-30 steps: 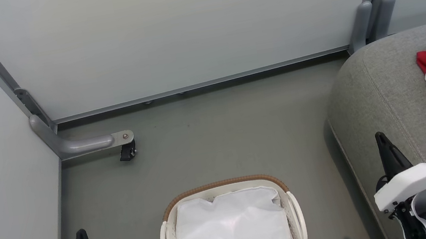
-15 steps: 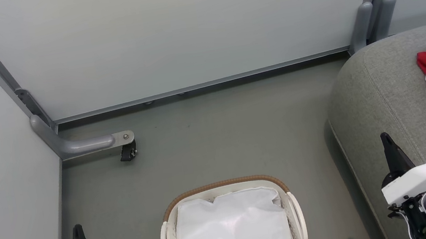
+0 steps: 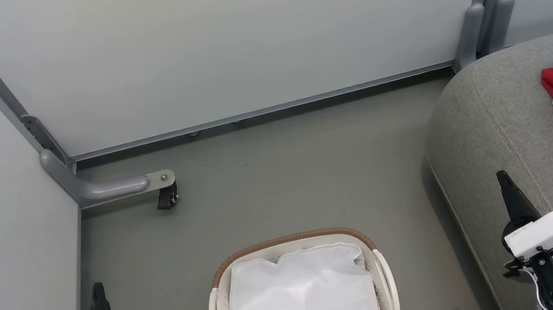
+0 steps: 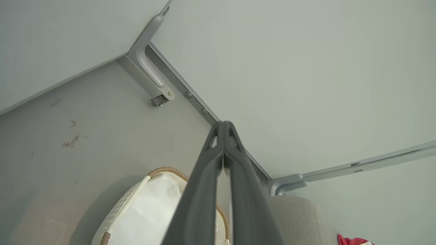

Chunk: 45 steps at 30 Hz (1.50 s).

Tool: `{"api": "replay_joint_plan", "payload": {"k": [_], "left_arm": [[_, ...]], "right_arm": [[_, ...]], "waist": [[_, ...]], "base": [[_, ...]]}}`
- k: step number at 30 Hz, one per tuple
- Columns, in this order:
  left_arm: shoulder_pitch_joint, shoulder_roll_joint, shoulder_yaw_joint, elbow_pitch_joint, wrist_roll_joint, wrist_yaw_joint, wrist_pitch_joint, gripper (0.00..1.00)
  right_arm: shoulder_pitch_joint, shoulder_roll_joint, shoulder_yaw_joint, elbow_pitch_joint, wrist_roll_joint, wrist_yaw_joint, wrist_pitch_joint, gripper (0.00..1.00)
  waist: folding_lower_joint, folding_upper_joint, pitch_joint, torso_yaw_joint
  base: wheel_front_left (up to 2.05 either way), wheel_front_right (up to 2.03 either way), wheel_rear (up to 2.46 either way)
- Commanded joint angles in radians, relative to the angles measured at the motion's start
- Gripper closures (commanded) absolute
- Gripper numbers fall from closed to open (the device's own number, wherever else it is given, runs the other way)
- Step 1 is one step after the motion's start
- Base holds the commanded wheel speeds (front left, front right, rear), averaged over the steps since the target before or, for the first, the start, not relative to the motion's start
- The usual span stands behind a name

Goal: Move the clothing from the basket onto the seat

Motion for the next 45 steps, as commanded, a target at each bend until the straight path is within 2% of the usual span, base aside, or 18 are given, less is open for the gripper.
{"api": "replay_joint_plan", "payload": {"k": [1, 45], "left_arm": [[-0.028, 0.007, 0.006, -0.017, -0.032, -0.003, 0.007, 1.0], [-0.05, 0.009, 0.031, -0.086, -0.423, -0.008, 0.12, 1.0]], "right_arm": [[0.002, -0.007, -0.004, -0.018, 0.034, -0.001, 0.007, 1.0], [0.032, -0.01, -0.026, -0.076, 0.473, -0.001, 0.119, 1.0]], "waist": [[0.0, 0.0, 0.0, 0.0], [0.0, 0.0, -0.006, 0.004]], "base": [[0.0, 0.0, 0.0], [0.0, 0.0, 0.0]]}}
